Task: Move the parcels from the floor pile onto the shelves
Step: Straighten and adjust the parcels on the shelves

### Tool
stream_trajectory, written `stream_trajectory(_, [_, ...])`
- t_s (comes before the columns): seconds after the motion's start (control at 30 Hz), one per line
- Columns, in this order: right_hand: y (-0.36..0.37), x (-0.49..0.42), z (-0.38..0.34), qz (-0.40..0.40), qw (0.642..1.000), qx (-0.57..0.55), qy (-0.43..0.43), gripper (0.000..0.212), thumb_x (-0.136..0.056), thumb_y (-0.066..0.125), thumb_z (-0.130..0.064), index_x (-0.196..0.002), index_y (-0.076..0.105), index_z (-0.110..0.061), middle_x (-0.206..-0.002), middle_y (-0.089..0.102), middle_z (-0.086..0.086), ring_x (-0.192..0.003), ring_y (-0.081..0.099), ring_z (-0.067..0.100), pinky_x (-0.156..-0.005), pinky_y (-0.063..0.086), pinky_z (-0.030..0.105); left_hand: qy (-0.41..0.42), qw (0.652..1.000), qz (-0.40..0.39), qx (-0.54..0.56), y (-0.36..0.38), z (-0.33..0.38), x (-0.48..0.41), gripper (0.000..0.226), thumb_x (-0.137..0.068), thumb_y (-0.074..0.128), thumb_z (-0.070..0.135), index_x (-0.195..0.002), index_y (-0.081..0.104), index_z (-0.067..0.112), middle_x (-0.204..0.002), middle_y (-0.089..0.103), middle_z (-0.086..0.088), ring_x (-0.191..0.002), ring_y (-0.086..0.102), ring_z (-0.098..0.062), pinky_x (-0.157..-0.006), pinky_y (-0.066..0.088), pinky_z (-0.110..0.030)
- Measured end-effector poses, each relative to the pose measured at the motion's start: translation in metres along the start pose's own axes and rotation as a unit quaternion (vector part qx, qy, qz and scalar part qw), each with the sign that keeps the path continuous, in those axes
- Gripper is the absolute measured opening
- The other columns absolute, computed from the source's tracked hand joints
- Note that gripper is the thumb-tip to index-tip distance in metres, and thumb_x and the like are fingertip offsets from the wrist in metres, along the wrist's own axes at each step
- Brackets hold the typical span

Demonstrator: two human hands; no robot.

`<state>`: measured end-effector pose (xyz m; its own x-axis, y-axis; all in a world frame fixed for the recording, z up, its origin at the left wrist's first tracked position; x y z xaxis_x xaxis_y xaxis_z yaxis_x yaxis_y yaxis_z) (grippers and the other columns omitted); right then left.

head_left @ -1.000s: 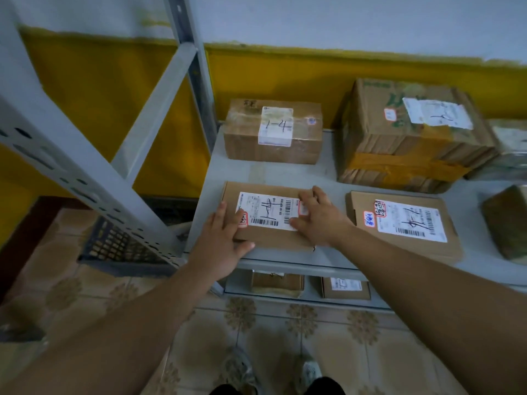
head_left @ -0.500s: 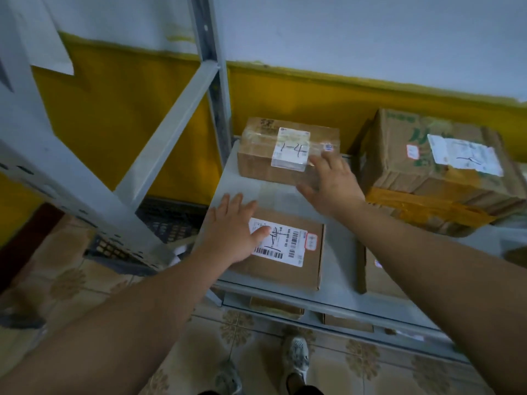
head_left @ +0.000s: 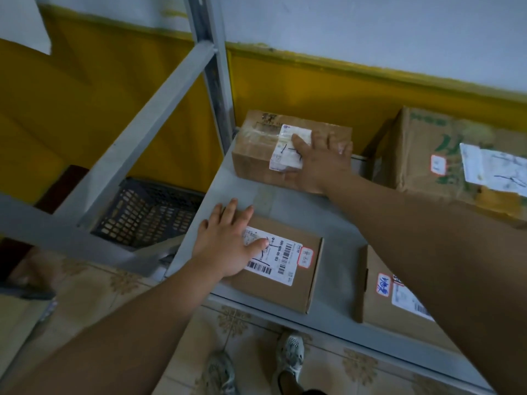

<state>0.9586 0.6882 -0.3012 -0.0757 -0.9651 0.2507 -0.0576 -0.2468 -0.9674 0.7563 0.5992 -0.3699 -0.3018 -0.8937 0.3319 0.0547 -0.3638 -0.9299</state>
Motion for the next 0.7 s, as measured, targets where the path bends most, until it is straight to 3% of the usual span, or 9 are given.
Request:
stream_trajectory(0.37, [0.014, 0.033, -0.009, -0.010, 0.999, 0.031, 0.023, 0.093, -0.083, 0.031, -0.084, -0.154, -0.010, -0.040, -0.165, -0.012, 0.005, -0.149, -0.013, 0.039, -0.114, -0.005, 0.066, 0.006, 1.000, 0.006, 0.019, -0.006, 0.001, 0.005, 0.082, -0.085, 0.034, 0.076, -0.152, 0.010, 0.035, -0.161, 0.001, -0.001, -0.147, 0.002, -0.030, -0.116, 0.015, -0.051])
stream_trajectory(0.7, [0.013, 0.036, -0.005, -0.002, 0.999, 0.031, 0.005, 0.092, -0.083, 0.037, -0.082, -0.153, -0.006, -0.042, -0.165, -0.009, 0.002, -0.150, -0.011, 0.036, -0.116, -0.003, 0.065, 0.005, 1.000, -0.001, 0.020, -0.003, -0.002, 0.008, 0.083, -0.086, 0.033, 0.075, -0.152, 0.003, 0.036, -0.162, -0.006, 0.000, -0.148, -0.003, -0.029, -0.115, 0.014, -0.051])
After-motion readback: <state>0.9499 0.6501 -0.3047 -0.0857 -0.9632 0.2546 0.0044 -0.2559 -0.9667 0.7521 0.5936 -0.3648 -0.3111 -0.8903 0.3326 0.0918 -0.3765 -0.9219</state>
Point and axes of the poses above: each hand's wrist, its own x-axis away from the middle knuckle, its own y-axis out of the palm, z = x × y, the point moved 9 cm from there along -x, towards the middle knuckle
